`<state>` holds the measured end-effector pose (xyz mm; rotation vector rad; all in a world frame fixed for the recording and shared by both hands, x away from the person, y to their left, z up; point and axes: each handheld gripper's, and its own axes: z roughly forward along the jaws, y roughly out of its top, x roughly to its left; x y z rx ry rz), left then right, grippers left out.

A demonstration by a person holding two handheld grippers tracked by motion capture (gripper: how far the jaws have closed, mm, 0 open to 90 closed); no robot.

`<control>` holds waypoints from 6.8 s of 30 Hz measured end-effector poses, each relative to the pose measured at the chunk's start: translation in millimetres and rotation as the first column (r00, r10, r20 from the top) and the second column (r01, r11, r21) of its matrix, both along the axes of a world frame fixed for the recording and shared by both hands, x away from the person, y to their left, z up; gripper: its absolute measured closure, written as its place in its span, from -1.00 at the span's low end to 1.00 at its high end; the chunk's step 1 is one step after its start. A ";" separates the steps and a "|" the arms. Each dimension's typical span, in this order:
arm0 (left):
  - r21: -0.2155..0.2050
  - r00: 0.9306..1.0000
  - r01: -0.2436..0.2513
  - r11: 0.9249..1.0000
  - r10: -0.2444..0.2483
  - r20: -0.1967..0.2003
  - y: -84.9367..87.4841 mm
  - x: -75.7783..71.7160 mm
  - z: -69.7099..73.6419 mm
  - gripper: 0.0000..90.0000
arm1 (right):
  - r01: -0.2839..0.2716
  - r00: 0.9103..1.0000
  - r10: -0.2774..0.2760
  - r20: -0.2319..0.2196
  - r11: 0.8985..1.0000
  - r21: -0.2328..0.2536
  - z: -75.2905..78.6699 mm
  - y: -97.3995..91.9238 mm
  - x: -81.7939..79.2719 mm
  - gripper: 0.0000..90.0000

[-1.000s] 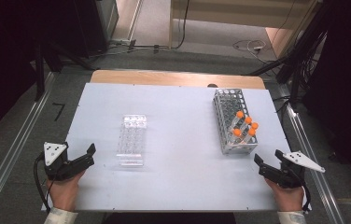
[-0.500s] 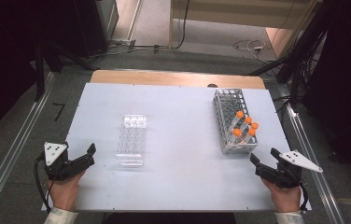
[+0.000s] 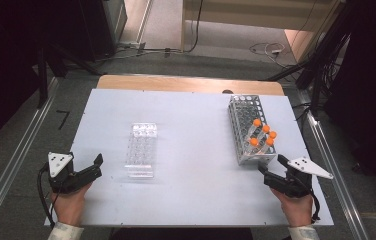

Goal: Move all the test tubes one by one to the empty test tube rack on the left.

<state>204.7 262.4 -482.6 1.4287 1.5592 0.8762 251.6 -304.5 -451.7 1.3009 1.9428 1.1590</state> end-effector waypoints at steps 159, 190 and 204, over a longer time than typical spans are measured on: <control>-0.022 0.806 0.592 0.805 -0.592 0.023 -174.7 39.5 71.5 0.48 | -0.455 0.890 0.456 0.018 0.889 -0.050 19.8 222.5 16.0 0.60; -0.045 0.816 0.578 0.815 -0.577 0.026 -173.4 50.3 76.1 0.55 | -0.454 0.891 0.453 -0.040 0.891 -0.030 20.0 209.7 22.1 -0.35; -0.049 0.829 0.560 0.827 -0.559 0.032 -169.3 61.8 85.4 0.55 | -0.409 0.910 0.407 -0.077 0.912 -0.017 14.6 185.4 28.0 -0.49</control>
